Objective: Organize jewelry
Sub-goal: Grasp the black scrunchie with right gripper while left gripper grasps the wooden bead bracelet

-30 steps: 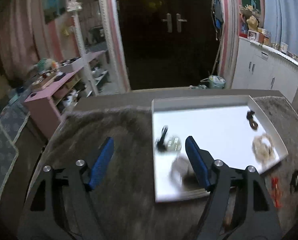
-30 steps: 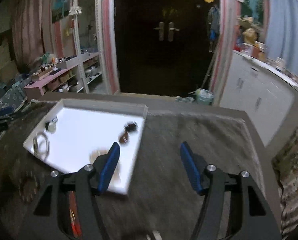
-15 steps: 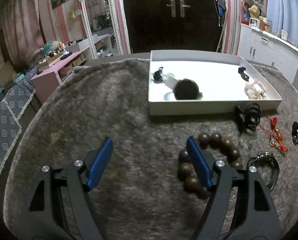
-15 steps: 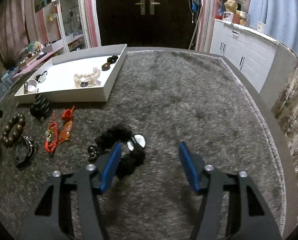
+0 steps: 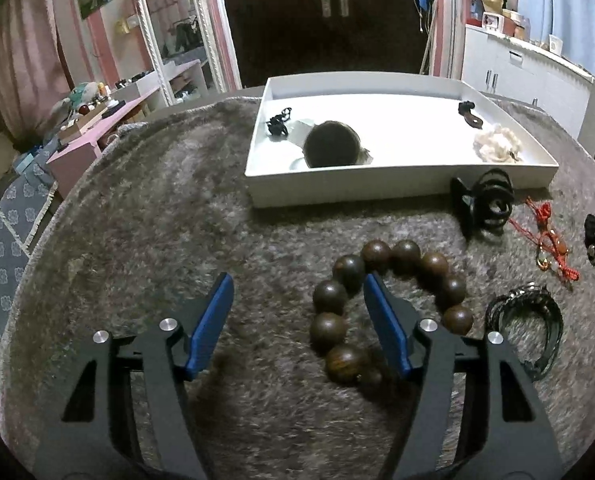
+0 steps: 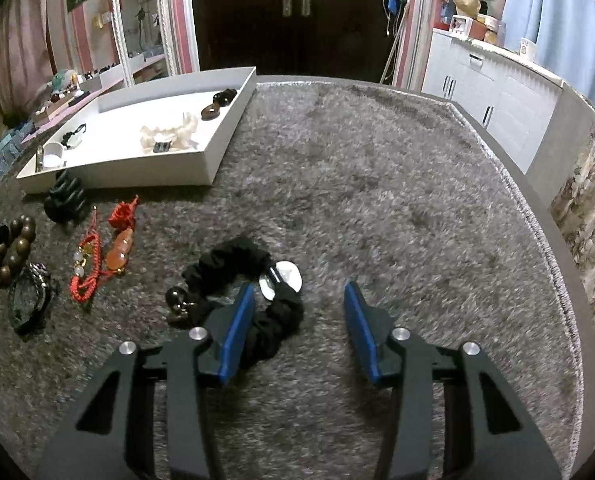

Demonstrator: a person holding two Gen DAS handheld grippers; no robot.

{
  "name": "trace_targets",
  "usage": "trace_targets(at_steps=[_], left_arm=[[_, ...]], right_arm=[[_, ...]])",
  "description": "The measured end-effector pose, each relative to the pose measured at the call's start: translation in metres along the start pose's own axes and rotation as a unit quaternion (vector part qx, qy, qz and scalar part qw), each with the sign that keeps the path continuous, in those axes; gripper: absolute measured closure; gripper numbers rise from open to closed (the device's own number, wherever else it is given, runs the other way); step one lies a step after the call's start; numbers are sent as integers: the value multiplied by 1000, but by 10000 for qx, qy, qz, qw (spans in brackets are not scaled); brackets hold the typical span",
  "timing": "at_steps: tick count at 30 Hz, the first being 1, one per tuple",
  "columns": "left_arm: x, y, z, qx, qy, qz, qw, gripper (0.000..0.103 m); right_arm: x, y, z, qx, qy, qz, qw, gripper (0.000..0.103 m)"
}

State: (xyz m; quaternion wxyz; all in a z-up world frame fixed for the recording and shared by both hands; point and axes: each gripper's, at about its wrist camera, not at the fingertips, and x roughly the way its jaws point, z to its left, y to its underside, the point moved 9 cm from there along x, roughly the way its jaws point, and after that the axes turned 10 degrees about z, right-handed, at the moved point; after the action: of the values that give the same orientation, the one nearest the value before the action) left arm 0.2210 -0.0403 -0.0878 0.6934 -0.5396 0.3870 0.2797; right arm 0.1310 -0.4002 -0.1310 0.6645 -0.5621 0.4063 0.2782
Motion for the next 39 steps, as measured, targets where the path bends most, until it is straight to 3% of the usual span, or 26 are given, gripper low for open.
trace_targets(at_steps=[8, 12, 15, 24, 39], left_arm=[[9, 7, -5, 35, -33, 168, 9998, 40], [14, 8, -13, 137, 117, 269, 9995, 59], [14, 9, -21, 285, 140, 267, 9991, 70], [13, 7, -23, 221, 310, 185, 9991, 86], [8, 9, 13, -146, -13, 79, 9999, 86]], right_arm=[[2, 0, 5, -104, 161, 9, 9998, 59], [1, 1, 8, -174, 162, -24, 9997, 80], [1, 2, 10, -226, 172, -31, 9996, 83], [1, 3, 3, -62, 90, -65, 9999, 85], [-3, 2, 0, 2, 83, -154, 9998, 89]])
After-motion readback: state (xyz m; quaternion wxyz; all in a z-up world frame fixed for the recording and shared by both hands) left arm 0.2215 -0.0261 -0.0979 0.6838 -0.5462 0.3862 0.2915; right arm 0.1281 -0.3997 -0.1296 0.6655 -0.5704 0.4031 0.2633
